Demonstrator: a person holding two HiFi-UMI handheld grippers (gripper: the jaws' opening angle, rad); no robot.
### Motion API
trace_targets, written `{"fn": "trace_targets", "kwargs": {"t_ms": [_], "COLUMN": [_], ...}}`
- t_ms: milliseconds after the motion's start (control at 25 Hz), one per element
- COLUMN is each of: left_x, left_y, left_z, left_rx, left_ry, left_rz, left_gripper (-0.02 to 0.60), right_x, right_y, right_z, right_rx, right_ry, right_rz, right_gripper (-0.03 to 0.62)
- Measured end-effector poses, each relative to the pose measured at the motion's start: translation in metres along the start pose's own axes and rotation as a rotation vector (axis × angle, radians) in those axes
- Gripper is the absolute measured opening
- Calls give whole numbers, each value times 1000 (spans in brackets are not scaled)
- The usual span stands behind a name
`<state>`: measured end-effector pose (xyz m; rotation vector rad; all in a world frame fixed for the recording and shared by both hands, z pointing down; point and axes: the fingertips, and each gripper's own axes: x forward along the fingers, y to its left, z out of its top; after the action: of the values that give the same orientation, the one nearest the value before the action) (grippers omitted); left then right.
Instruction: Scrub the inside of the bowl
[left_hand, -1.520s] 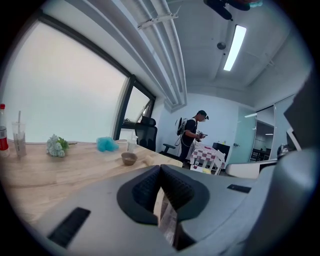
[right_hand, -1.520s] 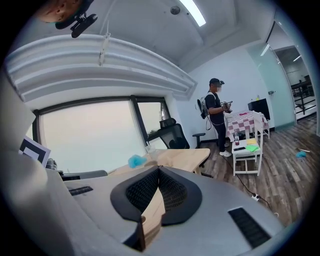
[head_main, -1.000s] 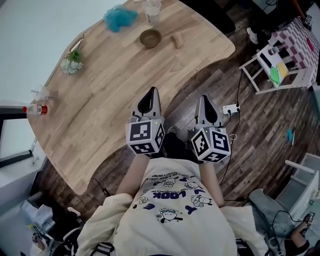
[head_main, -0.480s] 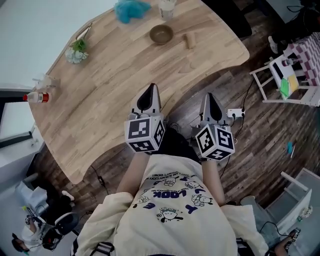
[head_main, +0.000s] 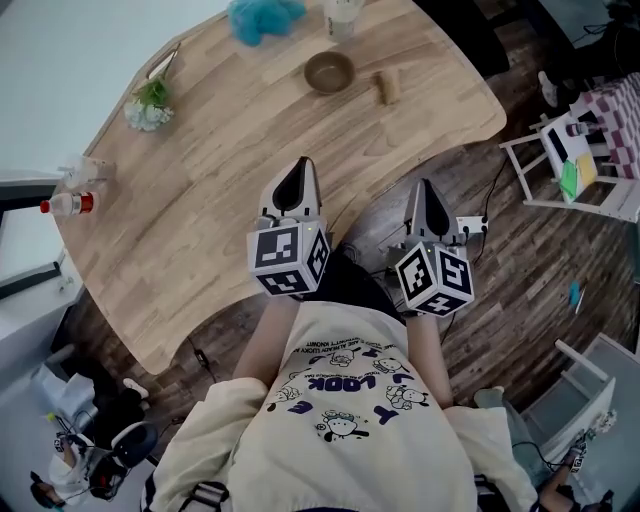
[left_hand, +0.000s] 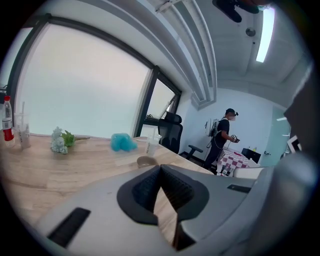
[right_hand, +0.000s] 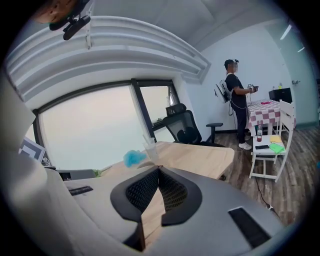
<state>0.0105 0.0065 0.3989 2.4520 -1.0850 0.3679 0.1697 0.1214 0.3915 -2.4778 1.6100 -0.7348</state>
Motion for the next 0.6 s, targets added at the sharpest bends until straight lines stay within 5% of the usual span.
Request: {"fn": "trace_targets", "kwargs": {"t_ms": [600], "left_x": [52], "left_y": [39], "left_z": [-4], "left_rx": [-71], "left_ry": [74], "left_rz": [11], "left_gripper": [25], "right_x": [65], "right_y": [22], "right_z": [-8], "right_rx": [-74], "right_ry": [99], "right_rz": [10], "right_gripper": [15]}}
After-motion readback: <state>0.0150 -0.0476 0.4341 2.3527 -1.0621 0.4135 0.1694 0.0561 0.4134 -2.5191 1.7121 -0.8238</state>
